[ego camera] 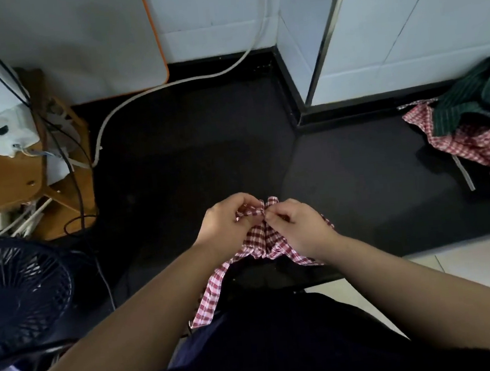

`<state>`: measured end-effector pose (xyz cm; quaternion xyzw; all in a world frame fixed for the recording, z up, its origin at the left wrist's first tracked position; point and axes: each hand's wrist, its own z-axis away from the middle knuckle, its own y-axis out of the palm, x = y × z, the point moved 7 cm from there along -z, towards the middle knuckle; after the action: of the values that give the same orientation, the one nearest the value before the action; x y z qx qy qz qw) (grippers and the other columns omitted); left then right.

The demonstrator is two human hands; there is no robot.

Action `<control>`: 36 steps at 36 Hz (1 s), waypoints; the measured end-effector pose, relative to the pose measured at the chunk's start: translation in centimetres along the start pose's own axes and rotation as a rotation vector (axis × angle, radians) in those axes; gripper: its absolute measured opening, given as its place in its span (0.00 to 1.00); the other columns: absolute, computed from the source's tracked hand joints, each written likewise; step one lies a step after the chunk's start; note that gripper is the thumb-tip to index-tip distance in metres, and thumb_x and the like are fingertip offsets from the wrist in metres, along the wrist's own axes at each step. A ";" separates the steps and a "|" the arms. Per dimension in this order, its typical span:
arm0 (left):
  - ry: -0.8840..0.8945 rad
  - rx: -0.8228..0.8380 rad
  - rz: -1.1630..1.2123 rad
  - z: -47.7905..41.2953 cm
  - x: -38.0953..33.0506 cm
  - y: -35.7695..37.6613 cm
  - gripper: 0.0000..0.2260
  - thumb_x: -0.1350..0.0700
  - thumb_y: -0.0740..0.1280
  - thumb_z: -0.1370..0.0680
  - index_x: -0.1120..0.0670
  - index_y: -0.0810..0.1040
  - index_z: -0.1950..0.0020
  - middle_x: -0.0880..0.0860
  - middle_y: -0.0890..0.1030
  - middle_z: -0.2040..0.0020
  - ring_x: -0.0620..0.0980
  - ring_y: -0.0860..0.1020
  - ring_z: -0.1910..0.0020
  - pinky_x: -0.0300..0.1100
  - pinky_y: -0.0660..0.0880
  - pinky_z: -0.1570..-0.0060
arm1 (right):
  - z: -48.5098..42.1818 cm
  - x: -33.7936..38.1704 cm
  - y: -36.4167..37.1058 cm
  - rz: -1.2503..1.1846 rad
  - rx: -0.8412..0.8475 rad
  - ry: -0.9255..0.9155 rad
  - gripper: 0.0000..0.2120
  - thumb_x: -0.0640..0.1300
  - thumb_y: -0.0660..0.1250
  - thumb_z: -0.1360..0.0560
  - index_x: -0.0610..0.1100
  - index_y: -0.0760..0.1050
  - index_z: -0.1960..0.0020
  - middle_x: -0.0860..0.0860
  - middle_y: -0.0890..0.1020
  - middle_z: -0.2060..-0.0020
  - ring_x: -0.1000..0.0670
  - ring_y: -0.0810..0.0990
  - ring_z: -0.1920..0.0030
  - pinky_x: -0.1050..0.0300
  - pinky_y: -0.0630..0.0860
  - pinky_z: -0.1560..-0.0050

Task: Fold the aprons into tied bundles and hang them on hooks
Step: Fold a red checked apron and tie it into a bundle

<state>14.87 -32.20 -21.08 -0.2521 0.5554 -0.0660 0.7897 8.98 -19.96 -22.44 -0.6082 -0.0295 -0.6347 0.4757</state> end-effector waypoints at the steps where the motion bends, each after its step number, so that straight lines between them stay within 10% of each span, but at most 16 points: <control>1: 0.004 0.016 -0.021 0.0 0.0 -0.1 0.07 0.56 0.71 0.24 0.45 0.79 0.50 0.41 0.80 0.53 0.39 0.78 0.53 0.30 0.75 0.54 | 0.2 0.1 0.1 0.001 -0.001 -0.003 0.10 0.45 0.61 0.20 0.43 0.80 0.47 0.49 0.74 0.55 0.54 0.73 0.55 0.75 0.66 0.58; 16: 0.096 0.059 -0.043 0.7 1.8 -1.1 0.05 0.58 0.71 0.25 0.53 0.77 0.59 0.47 0.79 0.63 0.40 0.76 0.64 0.32 0.72 0.66 | 1.3 2.1 1.6 -0.038 0.087 0.006 0.09 0.43 0.65 0.22 0.44 0.81 0.45 0.55 0.75 0.58 0.64 0.75 0.59 0.77 0.68 0.57; 19: 0.135 0.090 -0.093 0.3 1.4 -1.0 0.04 0.59 0.70 0.25 0.53 0.77 0.58 0.46 0.79 0.61 0.42 0.77 0.61 0.29 0.73 0.64 | 1.5 2.0 1.4 -0.096 -0.002 0.015 0.05 0.45 0.70 0.25 0.51 0.81 0.50 0.55 0.78 0.57 0.61 0.76 0.58 0.73 0.72 0.55; 23: 0.196 0.078 -0.078 0.2 1.0 -1.1 0.05 0.58 0.71 0.24 0.56 0.77 0.59 0.45 0.75 0.65 0.36 0.74 0.66 0.26 0.69 0.65 | 1.0 1.7 1.4 -0.142 -0.119 0.066 0.16 0.45 0.63 0.21 0.35 0.76 0.62 0.45 0.74 0.68 0.52 0.71 0.68 0.55 0.70 0.60; 29: 0.286 0.073 -0.062 0.8 0.8 -0.7 0.05 0.60 0.70 0.25 0.54 0.77 0.58 0.44 0.74 0.62 0.35 0.74 0.64 0.27 0.70 0.63 | 0.9 -0.5 1.1 -0.272 -0.294 0.240 0.14 0.48 0.68 0.25 0.39 0.74 0.64 0.53 0.74 0.72 0.57 0.71 0.71 0.60 0.71 0.66; 36: 0.322 0.041 -0.071 0.5 0.9 -1.1 0.02 0.60 0.70 0.24 0.55 0.78 0.56 0.44 0.76 0.59 0.36 0.75 0.60 0.27 0.71 0.60 | 1.0 2.1 1.4 0.173 -0.190 -0.152 0.10 0.40 0.63 0.21 0.39 0.82 0.47 0.57 0.72 0.65 0.59 0.71 0.62 0.72 0.66 0.58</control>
<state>15.89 -33.31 -21.22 -0.2416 0.6640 -0.1447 0.6927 11.03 -21.30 -21.26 -0.6971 0.0473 -0.5433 0.4655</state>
